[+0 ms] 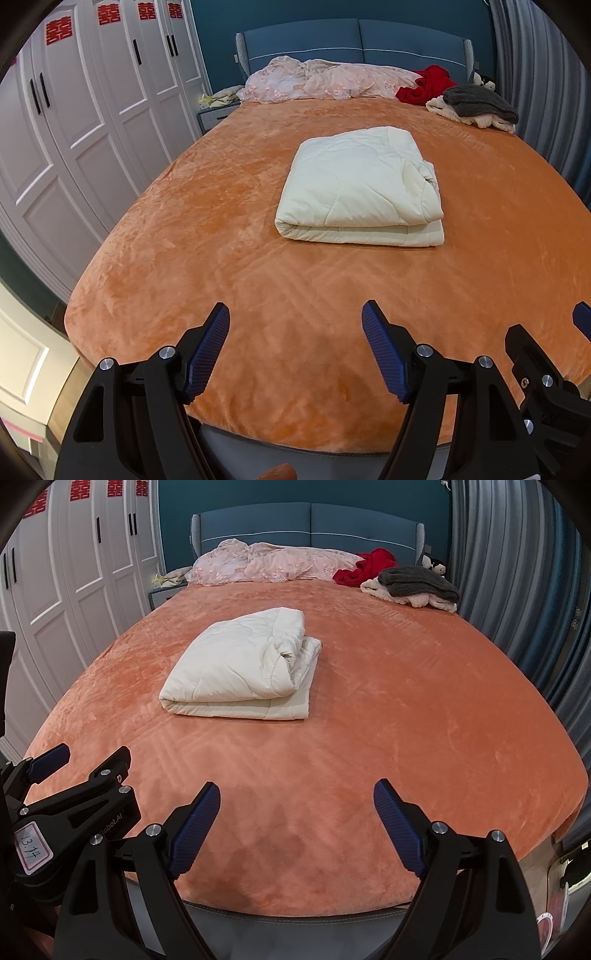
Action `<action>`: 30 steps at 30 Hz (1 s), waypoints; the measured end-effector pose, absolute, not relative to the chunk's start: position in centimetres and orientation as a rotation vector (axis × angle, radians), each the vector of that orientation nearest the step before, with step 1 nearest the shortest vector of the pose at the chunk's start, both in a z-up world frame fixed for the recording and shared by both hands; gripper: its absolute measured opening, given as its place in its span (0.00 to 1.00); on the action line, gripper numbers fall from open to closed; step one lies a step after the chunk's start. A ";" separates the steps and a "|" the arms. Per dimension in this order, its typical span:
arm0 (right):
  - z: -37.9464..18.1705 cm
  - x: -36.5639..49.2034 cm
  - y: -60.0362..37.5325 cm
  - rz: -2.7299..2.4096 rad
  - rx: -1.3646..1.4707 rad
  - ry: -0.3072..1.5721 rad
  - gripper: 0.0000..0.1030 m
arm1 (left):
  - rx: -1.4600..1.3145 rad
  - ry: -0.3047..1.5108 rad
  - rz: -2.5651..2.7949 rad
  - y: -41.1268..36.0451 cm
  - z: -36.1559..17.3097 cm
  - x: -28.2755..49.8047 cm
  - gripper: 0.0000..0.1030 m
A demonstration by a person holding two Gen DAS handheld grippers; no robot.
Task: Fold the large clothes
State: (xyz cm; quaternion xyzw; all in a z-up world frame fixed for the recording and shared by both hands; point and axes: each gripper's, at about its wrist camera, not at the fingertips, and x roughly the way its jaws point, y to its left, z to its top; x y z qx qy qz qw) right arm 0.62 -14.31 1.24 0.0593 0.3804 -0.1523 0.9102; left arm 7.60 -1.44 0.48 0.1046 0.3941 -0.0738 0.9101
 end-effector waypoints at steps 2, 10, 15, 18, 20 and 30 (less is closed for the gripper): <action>1.2 0.6 -14.3 -0.314 0.121 0.784 0.80 | 0.218 0.811 -0.152 -1.5 0.5 7.6 0.69; 1.4 0.5 -14.1 -0.319 0.117 0.785 0.80 | 0.215 0.812 -0.151 -1.6 0.4 7.5 0.69; 1.5 0.4 -14.0 -0.320 0.117 0.784 0.80 | 0.214 0.812 -0.144 -1.5 0.5 7.4 0.69; 1.4 0.4 -13.9 -0.322 0.116 0.785 0.80 | 0.215 0.810 -0.139 -1.7 0.6 7.3 0.69; 1.5 0.4 -13.9 -0.321 0.116 0.785 0.80 | 0.214 0.810 -0.138 -1.6 0.6 7.3 0.69; 1.5 0.4 -13.9 -0.321 0.116 0.785 0.80 | 0.209 0.816 -0.141 -1.5 0.5 7.4 0.69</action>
